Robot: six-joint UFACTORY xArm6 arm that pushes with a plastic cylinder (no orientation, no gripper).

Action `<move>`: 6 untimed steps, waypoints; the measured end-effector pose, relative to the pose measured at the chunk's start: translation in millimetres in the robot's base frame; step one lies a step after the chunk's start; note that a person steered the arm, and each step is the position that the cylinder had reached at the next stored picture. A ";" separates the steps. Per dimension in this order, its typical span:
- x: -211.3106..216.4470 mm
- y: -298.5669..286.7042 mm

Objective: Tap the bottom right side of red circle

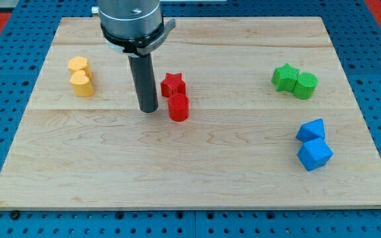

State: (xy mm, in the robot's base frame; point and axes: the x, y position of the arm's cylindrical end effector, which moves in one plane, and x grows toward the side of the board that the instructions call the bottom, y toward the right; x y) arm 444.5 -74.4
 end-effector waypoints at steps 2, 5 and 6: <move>60.9 31.5; 19.7 71.0; 21.7 61.7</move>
